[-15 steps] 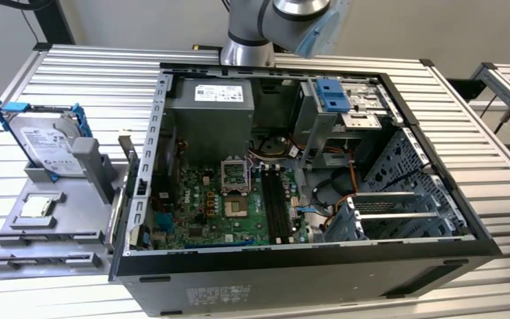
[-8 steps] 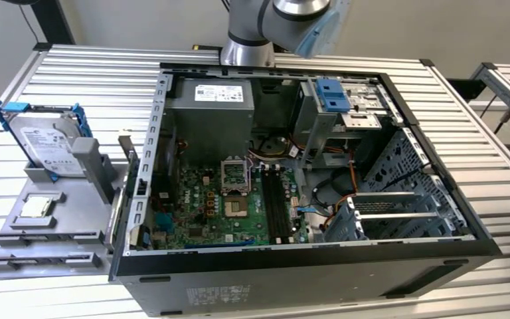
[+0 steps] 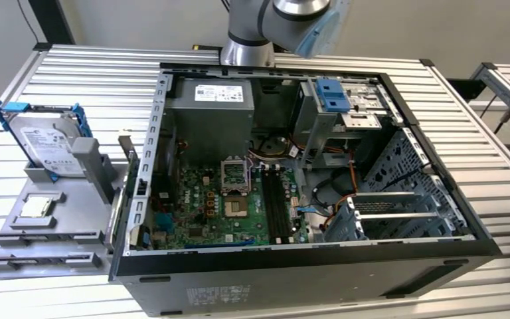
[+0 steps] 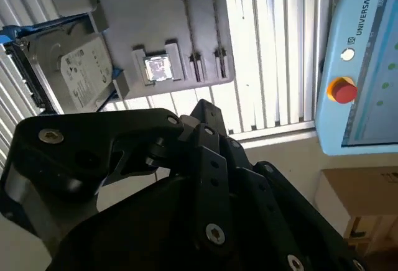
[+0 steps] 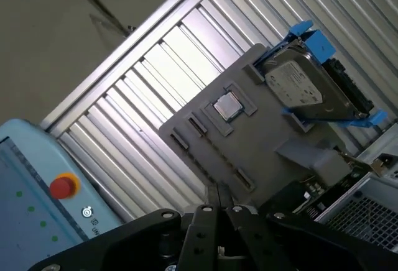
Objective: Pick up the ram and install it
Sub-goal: 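Pick up the ram and move it above insertion slot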
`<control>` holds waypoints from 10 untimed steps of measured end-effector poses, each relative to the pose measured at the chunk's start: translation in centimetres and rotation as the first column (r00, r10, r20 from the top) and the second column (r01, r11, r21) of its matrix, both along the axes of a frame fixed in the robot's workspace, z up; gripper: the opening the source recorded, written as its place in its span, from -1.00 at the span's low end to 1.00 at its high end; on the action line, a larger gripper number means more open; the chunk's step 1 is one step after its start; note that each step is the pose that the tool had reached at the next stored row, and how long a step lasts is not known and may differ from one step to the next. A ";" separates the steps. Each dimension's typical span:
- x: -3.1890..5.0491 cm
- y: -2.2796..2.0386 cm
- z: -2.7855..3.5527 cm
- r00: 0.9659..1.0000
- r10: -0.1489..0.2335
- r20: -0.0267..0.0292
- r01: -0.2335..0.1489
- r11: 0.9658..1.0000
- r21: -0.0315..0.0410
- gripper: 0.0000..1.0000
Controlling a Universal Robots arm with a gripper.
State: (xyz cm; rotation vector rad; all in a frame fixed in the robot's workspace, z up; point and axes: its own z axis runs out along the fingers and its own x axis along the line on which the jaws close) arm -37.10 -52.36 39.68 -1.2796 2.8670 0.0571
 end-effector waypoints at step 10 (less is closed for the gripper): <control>0.00 0.00 -0.01 0.984 0.179 0.000 -0.179 0.984 0.000 -1.00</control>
